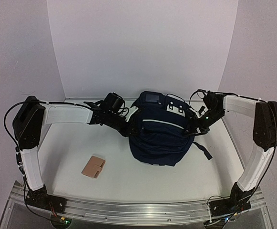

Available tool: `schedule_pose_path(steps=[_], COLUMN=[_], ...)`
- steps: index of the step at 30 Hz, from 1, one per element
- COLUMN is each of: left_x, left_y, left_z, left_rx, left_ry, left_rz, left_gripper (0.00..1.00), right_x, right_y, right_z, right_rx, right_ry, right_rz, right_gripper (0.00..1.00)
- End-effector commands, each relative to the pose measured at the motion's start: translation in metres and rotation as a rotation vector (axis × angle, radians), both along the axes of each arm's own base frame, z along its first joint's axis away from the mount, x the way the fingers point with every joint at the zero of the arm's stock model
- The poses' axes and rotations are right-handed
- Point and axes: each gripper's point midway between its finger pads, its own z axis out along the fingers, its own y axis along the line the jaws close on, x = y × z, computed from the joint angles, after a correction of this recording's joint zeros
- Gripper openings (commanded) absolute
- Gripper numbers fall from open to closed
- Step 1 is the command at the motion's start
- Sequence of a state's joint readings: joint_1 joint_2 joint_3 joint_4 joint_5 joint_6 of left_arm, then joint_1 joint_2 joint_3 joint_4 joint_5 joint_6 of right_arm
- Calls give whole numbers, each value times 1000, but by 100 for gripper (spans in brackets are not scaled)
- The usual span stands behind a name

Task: Pack the student bag
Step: Zip the student bag at the center of the board.

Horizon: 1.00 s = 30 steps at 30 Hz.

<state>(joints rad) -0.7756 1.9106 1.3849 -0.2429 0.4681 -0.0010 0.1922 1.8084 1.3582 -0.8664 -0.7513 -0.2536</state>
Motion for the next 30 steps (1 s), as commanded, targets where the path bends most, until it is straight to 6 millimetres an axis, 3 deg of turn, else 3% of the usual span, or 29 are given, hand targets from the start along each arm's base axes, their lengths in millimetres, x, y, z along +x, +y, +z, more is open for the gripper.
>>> schedule_pose_path(steps=[1,8,14,19,25,30], left_x=[-26,-48,-72,-91,-97,-105], left_y=[-20,-39,-50,-29,11,17], left_z=[20,29,35,44,41,29], left_rx=[-47,-31,-2,7,97,130], left_ry=[-11,-26,-45,-48,-79,-33], left_rz=[-89,-135,-183,-214,-163,-179], left_gripper=[0,0,0,0,0,0], right_x=[-9,-19,-28,-30,-28,-24], right_y=[32,72,92,95,91,94], right_z=[-1,10,16,17,10,10], right_rx=[110,168,187,176,142,151], right_ry=[26,13,12,4,-3,-1], right_rz=[87,150,176,177,168,151], right_gripper=[74,67,65,64,62,59])
